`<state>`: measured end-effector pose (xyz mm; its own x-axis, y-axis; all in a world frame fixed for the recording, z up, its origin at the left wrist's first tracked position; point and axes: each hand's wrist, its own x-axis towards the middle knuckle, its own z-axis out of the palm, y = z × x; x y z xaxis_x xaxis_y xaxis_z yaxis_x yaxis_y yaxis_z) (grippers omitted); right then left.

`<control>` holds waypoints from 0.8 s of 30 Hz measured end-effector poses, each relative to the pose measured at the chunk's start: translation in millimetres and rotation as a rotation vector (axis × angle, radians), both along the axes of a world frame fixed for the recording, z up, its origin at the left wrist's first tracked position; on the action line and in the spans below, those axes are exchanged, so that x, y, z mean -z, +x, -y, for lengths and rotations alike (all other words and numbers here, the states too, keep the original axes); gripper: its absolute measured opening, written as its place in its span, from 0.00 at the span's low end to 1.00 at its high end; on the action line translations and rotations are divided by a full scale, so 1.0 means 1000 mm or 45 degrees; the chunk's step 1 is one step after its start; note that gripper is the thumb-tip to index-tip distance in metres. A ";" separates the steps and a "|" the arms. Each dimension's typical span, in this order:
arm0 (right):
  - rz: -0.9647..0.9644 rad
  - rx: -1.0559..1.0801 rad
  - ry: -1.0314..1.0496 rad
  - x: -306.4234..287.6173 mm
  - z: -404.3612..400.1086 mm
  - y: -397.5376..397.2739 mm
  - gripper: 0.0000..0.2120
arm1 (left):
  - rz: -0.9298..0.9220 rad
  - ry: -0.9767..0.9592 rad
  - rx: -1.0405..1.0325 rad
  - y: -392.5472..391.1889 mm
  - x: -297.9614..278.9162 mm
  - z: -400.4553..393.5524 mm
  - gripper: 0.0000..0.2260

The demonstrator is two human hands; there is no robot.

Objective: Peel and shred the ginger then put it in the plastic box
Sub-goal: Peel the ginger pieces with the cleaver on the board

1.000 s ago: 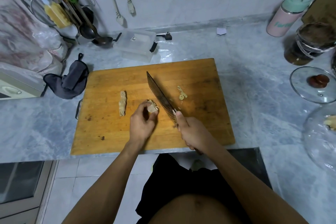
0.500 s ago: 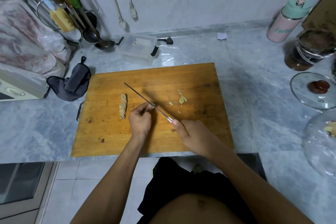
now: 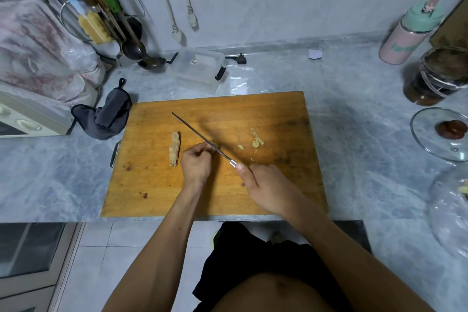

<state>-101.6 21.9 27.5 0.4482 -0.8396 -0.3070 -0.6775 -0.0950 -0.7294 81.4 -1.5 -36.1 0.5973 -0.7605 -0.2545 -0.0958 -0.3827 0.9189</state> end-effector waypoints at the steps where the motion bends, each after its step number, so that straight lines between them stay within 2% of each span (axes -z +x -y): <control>1: 0.002 -0.001 -0.001 0.000 0.001 0.000 0.36 | -0.004 0.002 -0.005 0.001 0.000 0.000 0.13; 8: -0.011 -0.057 0.012 -0.009 0.007 0.007 0.27 | 0.005 0.003 -0.013 0.001 0.002 0.000 0.13; 24: -0.052 -0.081 0.012 -0.004 0.021 0.022 0.25 | 0.145 -0.062 0.063 -0.002 0.004 -0.003 0.13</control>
